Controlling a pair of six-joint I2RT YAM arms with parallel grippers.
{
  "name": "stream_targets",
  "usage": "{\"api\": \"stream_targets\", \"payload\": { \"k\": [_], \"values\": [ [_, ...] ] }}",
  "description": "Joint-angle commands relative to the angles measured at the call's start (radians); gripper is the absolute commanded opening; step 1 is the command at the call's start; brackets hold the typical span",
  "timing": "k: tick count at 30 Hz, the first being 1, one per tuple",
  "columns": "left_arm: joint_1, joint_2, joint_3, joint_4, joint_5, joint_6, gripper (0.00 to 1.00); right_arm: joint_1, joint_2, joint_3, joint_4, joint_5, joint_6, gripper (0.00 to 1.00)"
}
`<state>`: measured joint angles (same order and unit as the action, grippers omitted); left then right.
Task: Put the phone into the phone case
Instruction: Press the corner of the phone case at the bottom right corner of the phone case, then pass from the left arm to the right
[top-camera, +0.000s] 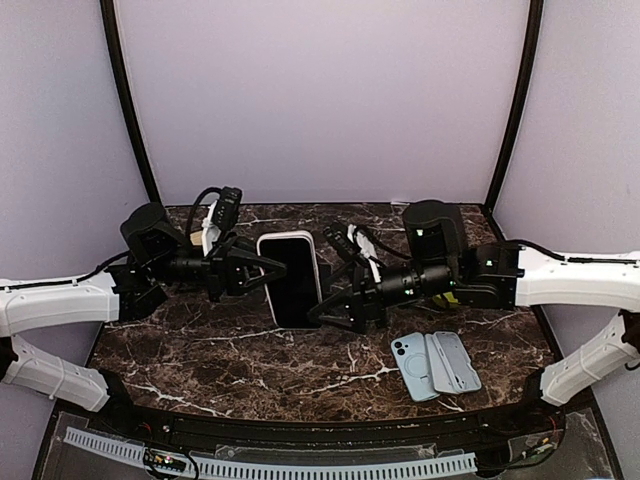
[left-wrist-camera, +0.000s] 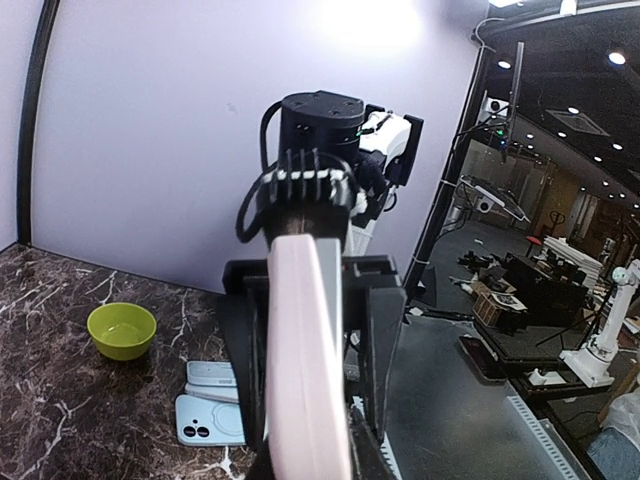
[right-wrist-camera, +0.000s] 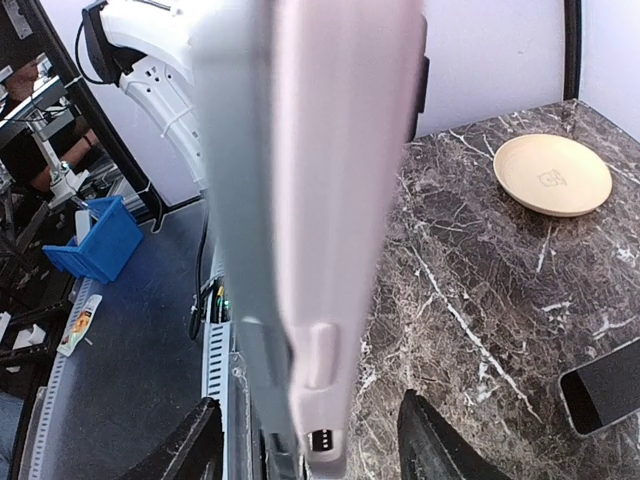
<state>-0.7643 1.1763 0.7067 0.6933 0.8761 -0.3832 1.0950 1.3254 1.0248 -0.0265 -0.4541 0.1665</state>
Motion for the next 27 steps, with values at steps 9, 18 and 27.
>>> {"api": "stream_targets", "payload": {
  "k": [9,18,27],
  "values": [
    [-0.016,-0.035,0.062,0.136,0.03,-0.036,0.0,-0.008,-0.029,-0.025,0.09,-0.017,-0.001,0.56],
    [-0.044,-0.008,0.076,0.178,0.029,-0.063,0.0,-0.007,0.044,0.035,0.107,-0.051,0.016,0.09],
    [-0.065,-0.02,0.073,0.03,-0.059,0.037,0.29,-0.009,-0.023,0.045,0.176,-0.015,0.025,0.0]
  ]
}}
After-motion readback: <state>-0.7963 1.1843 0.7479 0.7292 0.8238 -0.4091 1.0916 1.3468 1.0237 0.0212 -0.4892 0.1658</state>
